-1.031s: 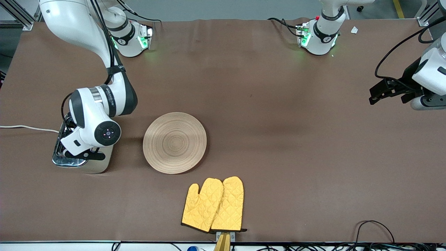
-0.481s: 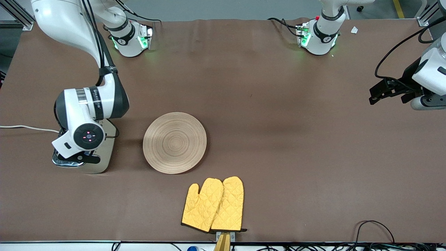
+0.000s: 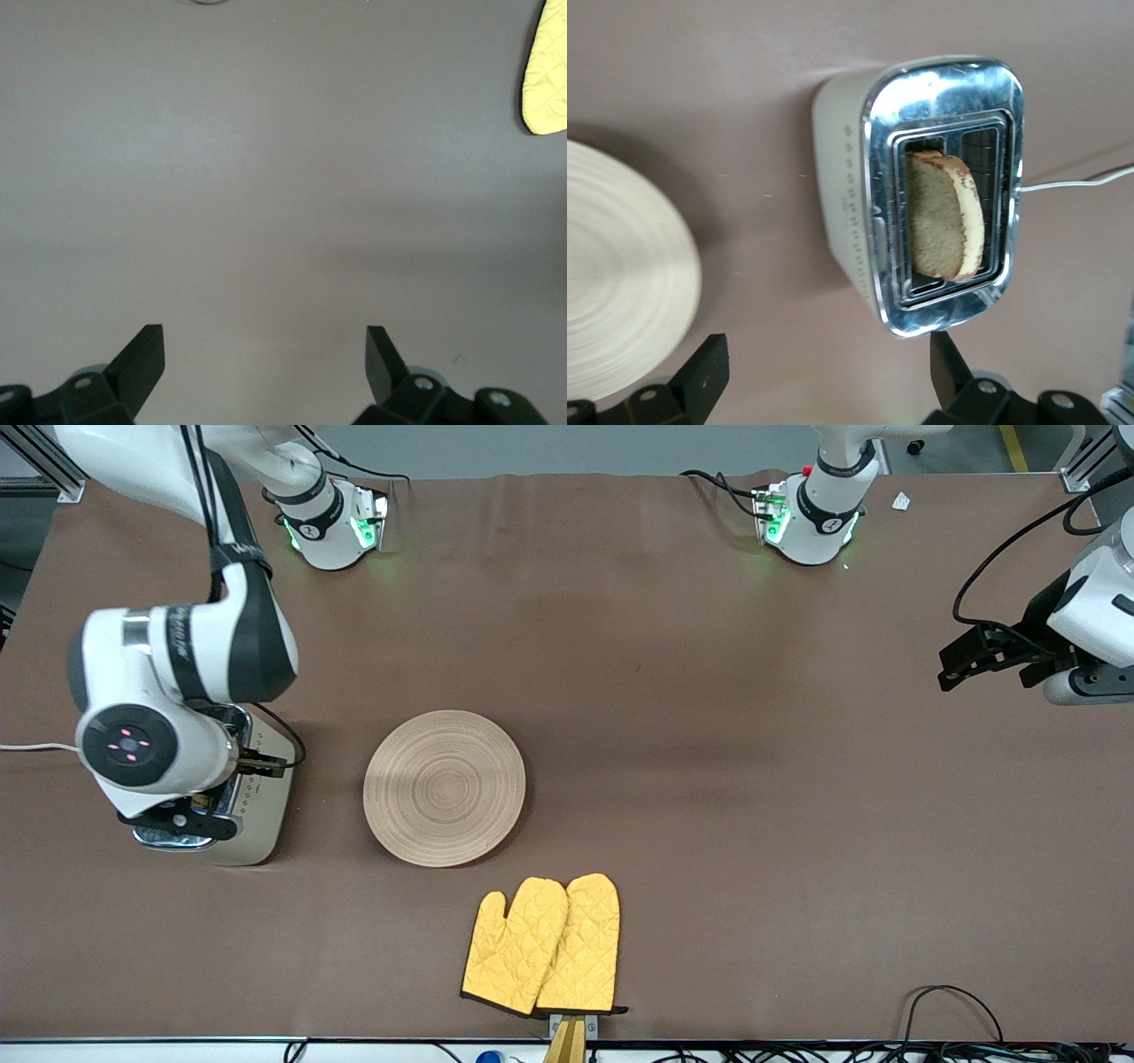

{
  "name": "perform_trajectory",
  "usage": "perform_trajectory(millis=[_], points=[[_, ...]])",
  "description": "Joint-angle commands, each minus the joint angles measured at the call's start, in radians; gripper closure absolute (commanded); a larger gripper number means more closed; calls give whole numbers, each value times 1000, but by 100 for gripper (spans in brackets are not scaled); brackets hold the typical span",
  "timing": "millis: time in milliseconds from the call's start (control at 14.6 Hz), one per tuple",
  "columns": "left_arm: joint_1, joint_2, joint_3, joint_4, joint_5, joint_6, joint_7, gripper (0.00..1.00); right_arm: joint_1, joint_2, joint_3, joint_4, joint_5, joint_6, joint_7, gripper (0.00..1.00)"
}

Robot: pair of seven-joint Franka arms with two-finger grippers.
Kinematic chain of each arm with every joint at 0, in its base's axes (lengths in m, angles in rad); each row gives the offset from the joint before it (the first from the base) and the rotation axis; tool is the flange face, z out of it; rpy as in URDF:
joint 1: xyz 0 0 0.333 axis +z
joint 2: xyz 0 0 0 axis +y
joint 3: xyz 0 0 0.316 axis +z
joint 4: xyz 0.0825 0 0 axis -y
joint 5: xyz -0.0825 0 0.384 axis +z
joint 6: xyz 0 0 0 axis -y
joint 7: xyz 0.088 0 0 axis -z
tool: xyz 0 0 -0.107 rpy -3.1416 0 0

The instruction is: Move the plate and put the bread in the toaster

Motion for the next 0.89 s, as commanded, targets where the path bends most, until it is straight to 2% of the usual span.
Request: perform_trajectory(millis=[0, 206, 481, 824], points=[[-3, -4, 0, -1, 8, 8, 1, 0, -37, -51, 7, 10, 96, -5, -30, 0], [-4, -4, 0, -1, 8, 8, -1, 0, -112, -96, 9, 19, 179, 14, -102, 0], [-3, -4, 0, -1, 8, 8, 1, 0, -170, -185, 7, 14, 165, 17, -118, 0], [-3, -4, 0, -2, 8, 8, 1, 0, -224, -232, 7, 8, 167, 1, -253, 0]])
